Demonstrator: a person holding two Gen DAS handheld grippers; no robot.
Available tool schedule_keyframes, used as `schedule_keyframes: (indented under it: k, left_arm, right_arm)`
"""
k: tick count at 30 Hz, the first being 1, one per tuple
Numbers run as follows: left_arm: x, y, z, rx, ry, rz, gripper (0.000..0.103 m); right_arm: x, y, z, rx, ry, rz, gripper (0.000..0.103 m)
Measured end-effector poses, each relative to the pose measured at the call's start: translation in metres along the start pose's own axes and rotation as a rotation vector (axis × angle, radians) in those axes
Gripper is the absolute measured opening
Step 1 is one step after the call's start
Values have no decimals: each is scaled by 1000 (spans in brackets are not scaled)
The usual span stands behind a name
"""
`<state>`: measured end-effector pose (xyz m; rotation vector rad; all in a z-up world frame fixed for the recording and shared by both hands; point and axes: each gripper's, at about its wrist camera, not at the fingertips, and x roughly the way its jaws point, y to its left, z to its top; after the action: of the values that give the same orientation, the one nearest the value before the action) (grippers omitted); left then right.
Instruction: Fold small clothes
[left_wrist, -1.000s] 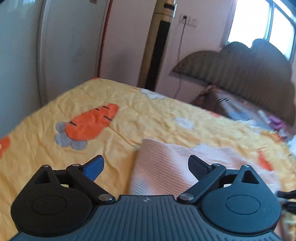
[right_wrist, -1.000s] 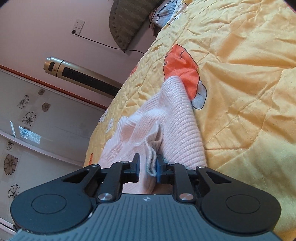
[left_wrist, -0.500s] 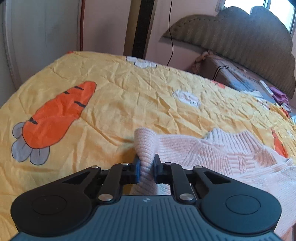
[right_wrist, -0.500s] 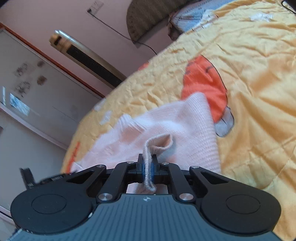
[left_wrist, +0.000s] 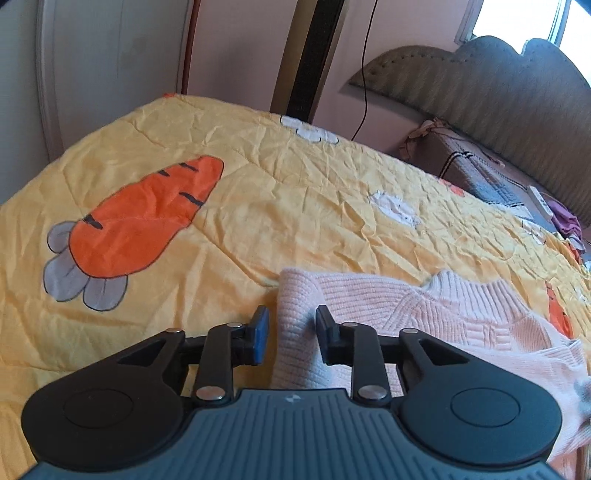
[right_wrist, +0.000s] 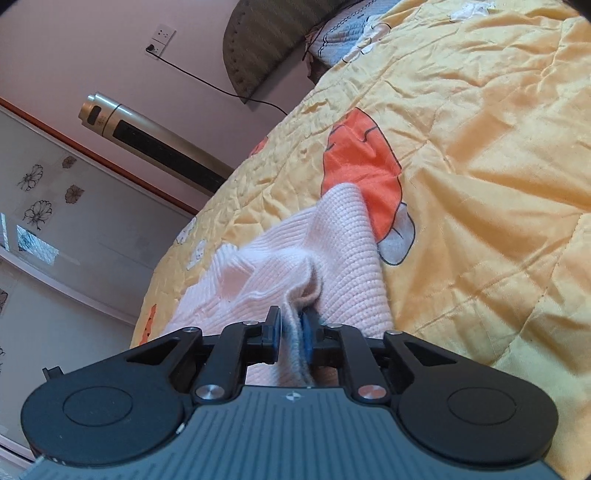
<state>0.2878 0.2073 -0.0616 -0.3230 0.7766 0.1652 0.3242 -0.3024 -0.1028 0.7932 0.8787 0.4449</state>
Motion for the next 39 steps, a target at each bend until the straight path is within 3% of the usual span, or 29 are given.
schedule_keyframes:
  k: [1,3,7,9,11,13,15,16,18,21,25,29,30,31,33,35,37,39]
  left_arm:
    - [-2,-1,0,16,-7,-4,52]
    - [4,-5,-1,34,8,21,76]
    - [28,-7,-8,11,77,8,76]
    - [32,-11,-13,32,37,24,76]
    - [33,-17,-15,64,28,34,74]
    - [30,-22,-15,86,19,-18,16]
    - [25,-29,-12,129,4,8,14]
    - [24,-32,-11,142,-2,10,14]
    - [27,-29,-12,134,-9,30,14]
    - [32,-17,-16,75,-25,18,14]
    - [33,-18,-21,98,-46,24,14]
    - [24,-19,-21,126,-49,23,19]
    - [17,-16,-19,120,-45,14,22]
    - [5,-11,-18,114,-52,4,26]
    - [-29,1,-22,109,-126,-12,31]
    - [-67,17,-33,113,-195,-30,36]
    - [-103,34,-51,99,-219,-43,57]
    - [-138,44,-79,114,-238,-38,67]
  right_arm:
    - [-8,3,2,-15,-20,6,39]
    - [-19,10,8,-55,-75,5,58]
    - [-7,21,26,-103,-55,-25,59]
    - [7,30,30,-145,-24,-49,59]
    - [27,37,29,-201,52,-109,55]
    - [42,42,23,-280,93,-204,40]
    - [42,46,22,-322,87,-214,18]
    - [38,46,25,-306,87,-183,12]
    - [27,52,27,-316,45,-151,11]
    - [27,41,29,-296,14,-188,11]
    - [25,28,21,-222,-28,-156,11]
    - [33,20,15,-208,-27,-181,11]
    - [31,20,16,-192,-30,-175,24]
    - [26,20,16,-167,-33,-160,30]
    - [11,28,12,-160,-47,-145,54]
    - [-15,41,1,-216,-85,-123,65]
    - [-41,48,-17,-251,-100,-79,67]
    - [-68,48,-41,-266,-99,-65,67]
